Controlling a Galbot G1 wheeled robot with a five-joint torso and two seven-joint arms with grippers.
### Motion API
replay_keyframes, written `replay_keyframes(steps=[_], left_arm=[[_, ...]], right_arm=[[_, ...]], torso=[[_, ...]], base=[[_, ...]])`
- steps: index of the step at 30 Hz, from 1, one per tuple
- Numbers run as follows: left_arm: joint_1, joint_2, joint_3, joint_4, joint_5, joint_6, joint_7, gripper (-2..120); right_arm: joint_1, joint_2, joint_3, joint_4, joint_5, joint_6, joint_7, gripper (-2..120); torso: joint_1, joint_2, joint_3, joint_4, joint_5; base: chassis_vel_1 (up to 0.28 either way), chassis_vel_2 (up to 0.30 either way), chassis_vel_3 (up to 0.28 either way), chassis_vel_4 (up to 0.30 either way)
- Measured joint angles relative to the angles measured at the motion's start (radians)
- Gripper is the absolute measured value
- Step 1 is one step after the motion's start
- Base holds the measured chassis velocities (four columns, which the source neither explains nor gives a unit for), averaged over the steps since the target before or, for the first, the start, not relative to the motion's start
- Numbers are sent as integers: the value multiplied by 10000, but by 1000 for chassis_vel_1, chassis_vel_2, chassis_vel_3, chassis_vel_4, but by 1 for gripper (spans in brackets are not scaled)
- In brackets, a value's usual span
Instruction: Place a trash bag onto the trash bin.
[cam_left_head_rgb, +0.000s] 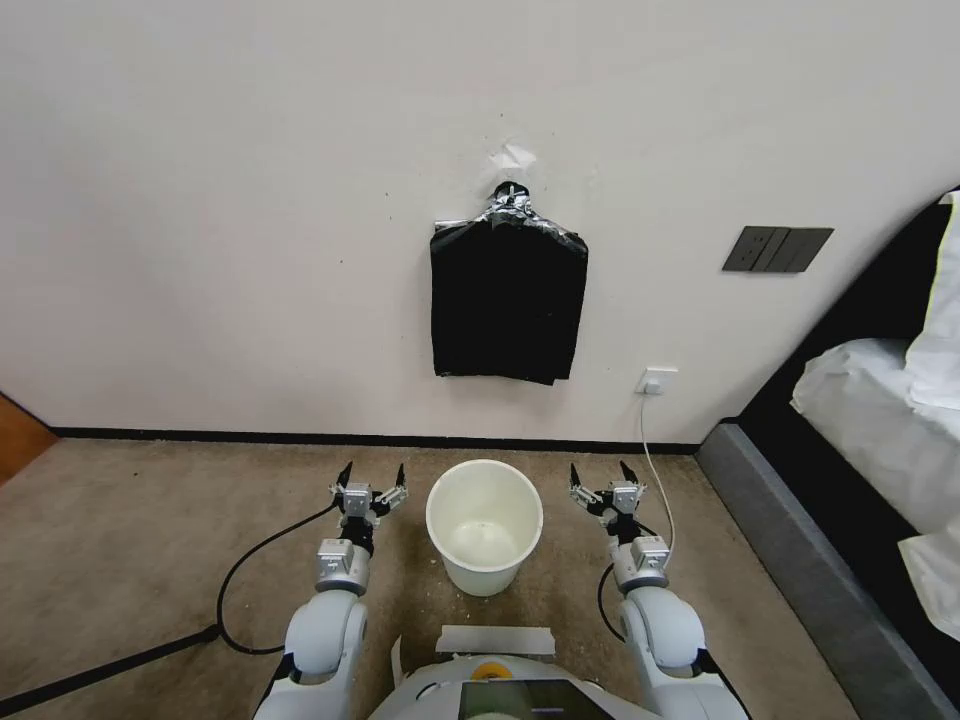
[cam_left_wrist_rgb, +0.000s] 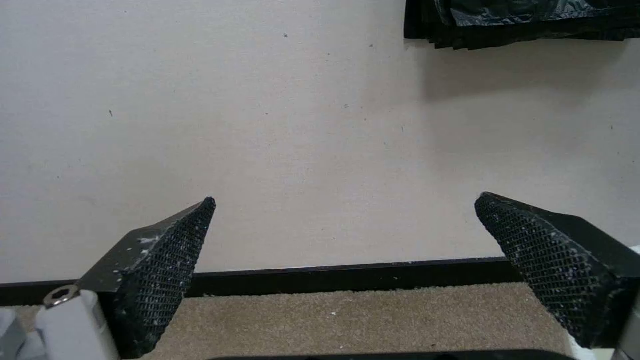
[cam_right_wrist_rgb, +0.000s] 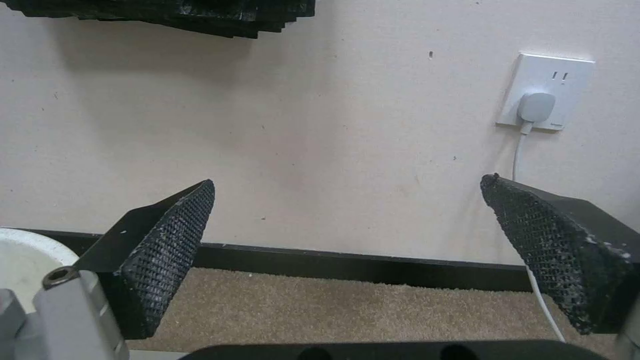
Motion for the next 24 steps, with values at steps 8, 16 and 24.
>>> replay_keyframes(steps=[8, 16, 24], left_arm=[[-1, 18, 1, 1, -11, -26, -9, 100], [-99, 933, 98, 186, -1529, -2203, -718, 100], [111, 1089, 675, 359, -1510, -2858, -574, 100]], right_arm=[[-29, -5, -7, 27, -1, 37, 30, 100], [-1180, -155, -455, 869, 9, 1675, 1679, 100], [-1338, -148, -520, 880, 101, 1805, 1703, 100]], torso=[[0, 0, 0, 1, 1], [0, 0, 0, -3, 6], [0, 0, -1, 0, -3]], base=[[0, 0, 0, 0], [0, 0, 0, 0], [0, 0, 0, 0]])
